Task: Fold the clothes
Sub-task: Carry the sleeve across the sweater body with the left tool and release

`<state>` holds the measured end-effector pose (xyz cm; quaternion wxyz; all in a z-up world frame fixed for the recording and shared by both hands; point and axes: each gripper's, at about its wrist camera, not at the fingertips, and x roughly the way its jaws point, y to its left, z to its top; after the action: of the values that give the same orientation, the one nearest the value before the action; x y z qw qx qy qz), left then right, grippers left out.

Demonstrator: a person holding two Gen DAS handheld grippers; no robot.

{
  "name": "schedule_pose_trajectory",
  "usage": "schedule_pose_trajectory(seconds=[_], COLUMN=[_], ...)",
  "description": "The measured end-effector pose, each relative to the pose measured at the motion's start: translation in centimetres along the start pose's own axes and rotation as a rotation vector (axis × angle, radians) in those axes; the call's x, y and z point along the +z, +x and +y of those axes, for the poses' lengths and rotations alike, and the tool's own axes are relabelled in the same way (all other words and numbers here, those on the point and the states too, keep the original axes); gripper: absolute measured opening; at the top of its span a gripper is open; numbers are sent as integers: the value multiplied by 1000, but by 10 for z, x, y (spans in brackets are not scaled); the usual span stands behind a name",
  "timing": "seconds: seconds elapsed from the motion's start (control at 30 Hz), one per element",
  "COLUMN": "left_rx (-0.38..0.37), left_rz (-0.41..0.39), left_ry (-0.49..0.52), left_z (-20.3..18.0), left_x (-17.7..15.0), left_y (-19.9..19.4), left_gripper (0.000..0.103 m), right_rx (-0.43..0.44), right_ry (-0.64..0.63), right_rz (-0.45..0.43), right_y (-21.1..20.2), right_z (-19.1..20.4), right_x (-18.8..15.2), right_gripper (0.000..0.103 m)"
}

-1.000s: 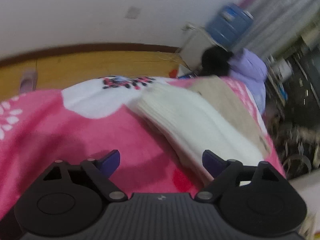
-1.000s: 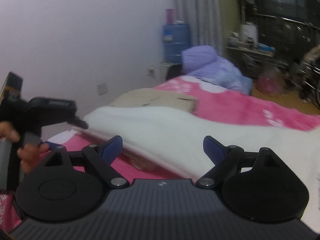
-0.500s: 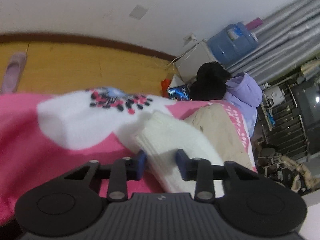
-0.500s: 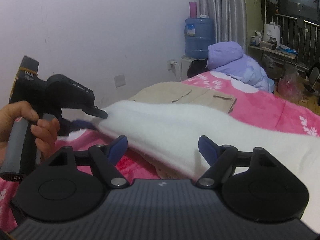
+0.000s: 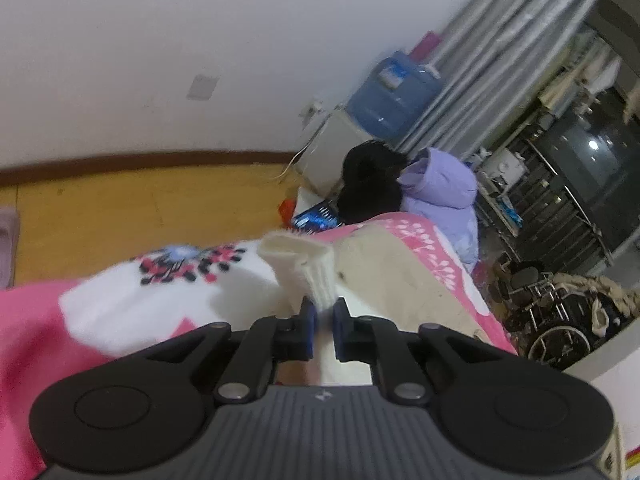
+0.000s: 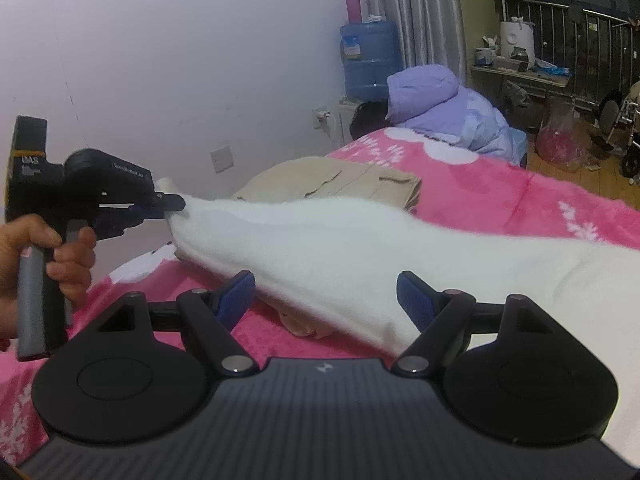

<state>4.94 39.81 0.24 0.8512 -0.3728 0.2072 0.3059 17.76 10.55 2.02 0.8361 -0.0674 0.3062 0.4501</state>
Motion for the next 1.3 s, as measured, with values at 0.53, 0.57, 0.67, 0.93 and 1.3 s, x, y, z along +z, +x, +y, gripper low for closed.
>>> schedule_pose_trajectory(seconds=[0.53,0.57,0.67,0.93,1.3], left_rx=[-684,-729,-843,-938,-880], left_rz=[36,62,126,384,508], left_ry=[619,664,818,1166,1219], left_z=[-149,-156,-171,-163,-147], left_x=[-92,-103,-139,-235,-195], left_y=[-74,-78,-88,-89,-80], left_gripper=[8,8,8,9,42], right_rx=[-244,-279,-359,-378,-292], right_ry=[199,249,394,594,649], right_rz=[227,210,180,217,233], right_y=[-158,-171,-195,-196,-205], right_z=[-82,-87,-101,-111,-126], right_x=[-45,-57,-91,-144,-158], right_gripper=[77,77,77,77,77])
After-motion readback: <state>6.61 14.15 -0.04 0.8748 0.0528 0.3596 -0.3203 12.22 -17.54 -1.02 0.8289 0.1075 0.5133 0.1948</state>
